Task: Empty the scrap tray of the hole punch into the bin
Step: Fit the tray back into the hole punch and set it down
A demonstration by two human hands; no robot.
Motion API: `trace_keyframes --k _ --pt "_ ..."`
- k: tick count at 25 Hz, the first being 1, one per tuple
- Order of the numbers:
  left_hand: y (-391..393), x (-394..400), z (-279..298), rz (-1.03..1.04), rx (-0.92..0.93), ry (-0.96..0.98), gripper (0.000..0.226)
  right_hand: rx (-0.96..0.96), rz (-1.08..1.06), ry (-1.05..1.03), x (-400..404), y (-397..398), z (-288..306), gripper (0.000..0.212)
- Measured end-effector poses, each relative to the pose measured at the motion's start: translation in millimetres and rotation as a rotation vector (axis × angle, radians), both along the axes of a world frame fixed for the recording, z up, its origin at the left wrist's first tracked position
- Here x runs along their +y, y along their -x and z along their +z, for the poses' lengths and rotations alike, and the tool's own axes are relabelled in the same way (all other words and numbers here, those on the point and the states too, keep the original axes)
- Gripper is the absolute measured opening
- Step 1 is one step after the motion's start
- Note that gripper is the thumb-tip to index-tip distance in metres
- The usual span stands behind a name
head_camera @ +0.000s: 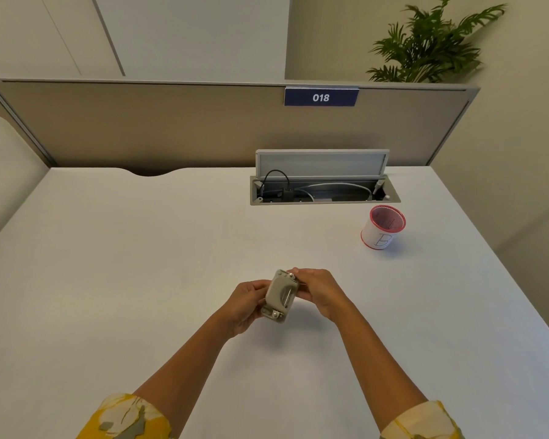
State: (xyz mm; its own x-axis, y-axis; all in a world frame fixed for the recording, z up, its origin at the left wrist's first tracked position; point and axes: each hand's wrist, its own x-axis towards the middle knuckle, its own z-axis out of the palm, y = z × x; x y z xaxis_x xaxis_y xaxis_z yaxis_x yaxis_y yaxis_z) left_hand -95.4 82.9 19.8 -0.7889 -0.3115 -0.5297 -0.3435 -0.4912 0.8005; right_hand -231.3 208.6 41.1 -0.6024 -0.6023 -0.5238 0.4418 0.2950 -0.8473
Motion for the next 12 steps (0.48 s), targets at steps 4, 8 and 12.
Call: trace_keyframes --k 4,8,12 --pt "-2 0 -3 0.08 0.037 -0.031 0.026 0.027 0.078 0.005 2 -3 4 0.021" --pt "-4 -1 -3 0.062 0.051 0.008 0.029 0.131 0.06 -0.063 -3 -4 5 0.021" --pt "-3 -2 1 0.052 0.059 0.054 0.028 0.21 -0.024 -0.097 -9 -8 2 0.018"
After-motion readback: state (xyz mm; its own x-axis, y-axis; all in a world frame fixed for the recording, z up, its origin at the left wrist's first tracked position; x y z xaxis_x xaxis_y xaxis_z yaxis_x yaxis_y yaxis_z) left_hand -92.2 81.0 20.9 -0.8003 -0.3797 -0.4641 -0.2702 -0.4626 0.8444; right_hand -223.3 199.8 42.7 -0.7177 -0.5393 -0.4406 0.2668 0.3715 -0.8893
